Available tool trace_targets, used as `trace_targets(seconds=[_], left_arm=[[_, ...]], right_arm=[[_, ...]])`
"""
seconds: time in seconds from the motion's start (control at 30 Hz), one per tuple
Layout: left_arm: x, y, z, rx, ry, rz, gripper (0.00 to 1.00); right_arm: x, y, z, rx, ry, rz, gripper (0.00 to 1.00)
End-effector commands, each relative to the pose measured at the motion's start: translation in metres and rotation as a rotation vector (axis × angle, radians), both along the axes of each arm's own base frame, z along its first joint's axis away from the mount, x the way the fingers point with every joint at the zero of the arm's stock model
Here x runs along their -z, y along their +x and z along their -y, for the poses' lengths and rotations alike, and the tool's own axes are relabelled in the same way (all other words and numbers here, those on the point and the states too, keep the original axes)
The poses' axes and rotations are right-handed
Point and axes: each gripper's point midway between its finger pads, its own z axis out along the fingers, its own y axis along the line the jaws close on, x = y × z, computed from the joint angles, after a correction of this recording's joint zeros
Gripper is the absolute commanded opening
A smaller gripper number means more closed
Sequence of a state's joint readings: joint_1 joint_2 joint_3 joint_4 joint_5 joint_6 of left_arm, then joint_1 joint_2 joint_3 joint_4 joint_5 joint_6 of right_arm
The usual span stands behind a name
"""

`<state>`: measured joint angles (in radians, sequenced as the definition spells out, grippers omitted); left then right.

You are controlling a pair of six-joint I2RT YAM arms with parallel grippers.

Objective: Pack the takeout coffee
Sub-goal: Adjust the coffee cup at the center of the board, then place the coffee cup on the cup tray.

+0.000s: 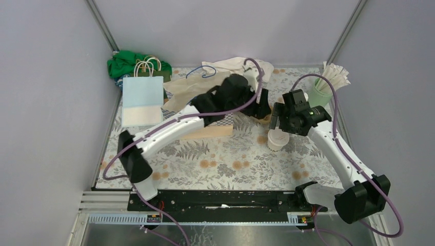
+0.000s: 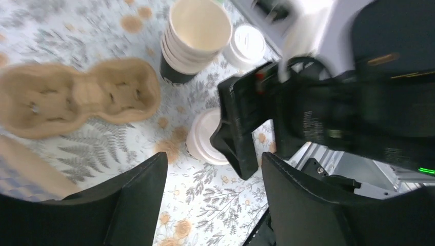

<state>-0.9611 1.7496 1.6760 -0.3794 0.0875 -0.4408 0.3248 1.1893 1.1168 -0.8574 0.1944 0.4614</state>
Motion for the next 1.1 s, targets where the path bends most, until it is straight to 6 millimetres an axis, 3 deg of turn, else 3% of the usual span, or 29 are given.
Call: trace_targets(seconds=[0.0, 0.17, 0.43, 0.77, 1.07], left_arm=[[-0.074, 0.008, -0.062, -0.080, 0.019, 0.103, 0.76], [-0.110, 0.015, -0.124, -0.204, 0.019, 0.158, 0.88], [-0.150, 0.014, -0.201, -0.372, 0.014, 0.233, 0.93], [-0.150, 0.031, -0.266, -0.544, 0.081, 0.245, 0.94], [-0.144, 0.035, -0.290, -0.610, 0.106, 0.243, 0.94]], right_arm=[[0.009, -0.002, 0.000, 0.016, -0.055, -0.023, 1.00], [0.024, -0.003, -0.004, 0.000, -0.071, -0.064, 1.00], [0.037, -0.004, -0.015, -0.041, -0.047, -0.098, 1.00], [0.048, -0.004, -0.008, -0.032, -0.095, -0.118, 1.00], [0.047, -0.001, -0.008, -0.046, -0.104, -0.119, 0.92]])
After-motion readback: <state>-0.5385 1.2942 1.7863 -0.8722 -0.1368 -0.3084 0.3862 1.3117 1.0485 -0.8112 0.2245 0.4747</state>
